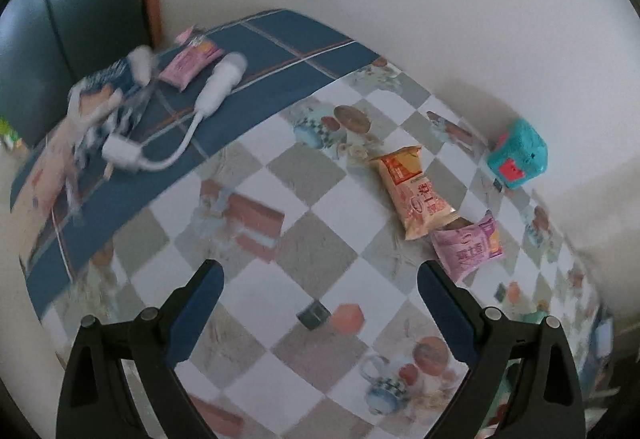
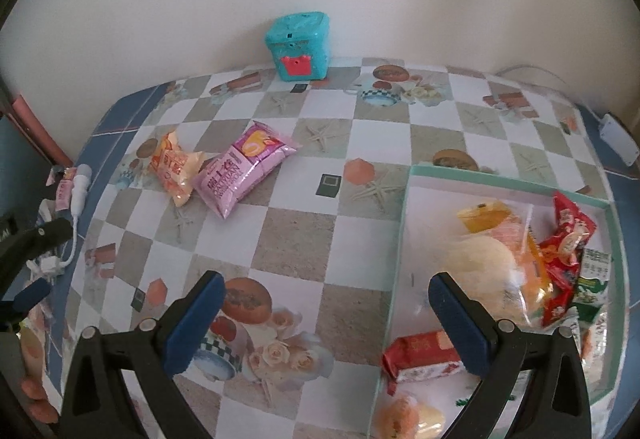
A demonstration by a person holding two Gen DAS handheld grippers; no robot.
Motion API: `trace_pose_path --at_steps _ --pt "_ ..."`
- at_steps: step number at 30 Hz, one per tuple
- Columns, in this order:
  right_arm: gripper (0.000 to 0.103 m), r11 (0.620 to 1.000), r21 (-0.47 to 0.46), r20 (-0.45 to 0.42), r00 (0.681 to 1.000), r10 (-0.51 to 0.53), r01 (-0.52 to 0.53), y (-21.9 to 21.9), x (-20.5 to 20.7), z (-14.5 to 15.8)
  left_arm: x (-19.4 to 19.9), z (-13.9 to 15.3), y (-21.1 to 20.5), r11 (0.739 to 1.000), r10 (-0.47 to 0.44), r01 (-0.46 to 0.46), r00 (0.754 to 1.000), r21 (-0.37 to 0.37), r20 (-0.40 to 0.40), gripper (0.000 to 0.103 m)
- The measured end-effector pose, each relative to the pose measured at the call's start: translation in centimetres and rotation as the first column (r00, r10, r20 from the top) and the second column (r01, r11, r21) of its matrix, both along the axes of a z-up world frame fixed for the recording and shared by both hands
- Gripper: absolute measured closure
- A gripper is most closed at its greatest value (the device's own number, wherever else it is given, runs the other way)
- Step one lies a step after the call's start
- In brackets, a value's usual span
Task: Organize snacks
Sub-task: 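Move both grippers back toward the orange bread bag and pink Swiss roll bag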
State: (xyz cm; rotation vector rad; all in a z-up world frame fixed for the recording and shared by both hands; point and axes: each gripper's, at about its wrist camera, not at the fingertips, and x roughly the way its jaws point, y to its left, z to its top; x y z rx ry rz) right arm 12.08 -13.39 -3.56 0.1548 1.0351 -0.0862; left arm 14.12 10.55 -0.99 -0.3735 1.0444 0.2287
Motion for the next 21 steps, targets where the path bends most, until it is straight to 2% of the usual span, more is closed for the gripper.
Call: trace_pose_path --at_steps 5,10,13,18,21 --pt "0.0 0.998 0.054 0.001 1.0 0.027 -0.027 0.5 2.9 0.7 3.4 -0.2 0.9 0.994 -0.084 0.083 0.996 -0.073 -0.012 0.005" --pt "0.0 0.997 0.076 -0.016 1.0 0.011 -0.01 1.0 6.7 1.3 7.1 -0.2 1.1 0.988 -0.146 0.145 0.989 -0.044 -0.021 0.005" --pt "0.0 0.991 0.135 -0.065 0.998 -0.004 0.013 0.8 9.1 0.3 9.3 -1.4 1.9 0.983 -0.145 0.137 0.988 -0.125 -0.059 0.005" --pt "0.0 0.994 0.101 -0.105 0.994 -0.023 0.034 1.4 12.2 -1.4 12.2 -4.0 1.9 0.973 -0.162 0.135 0.978 -0.187 -0.135 0.005" --pt "0.0 0.987 0.156 -0.133 0.991 -0.029 0.05 1.3 13.6 -2.7 13.4 -5.1 1.4 0.96 -0.183 0.145 0.972 -0.24 -0.144 0.005"
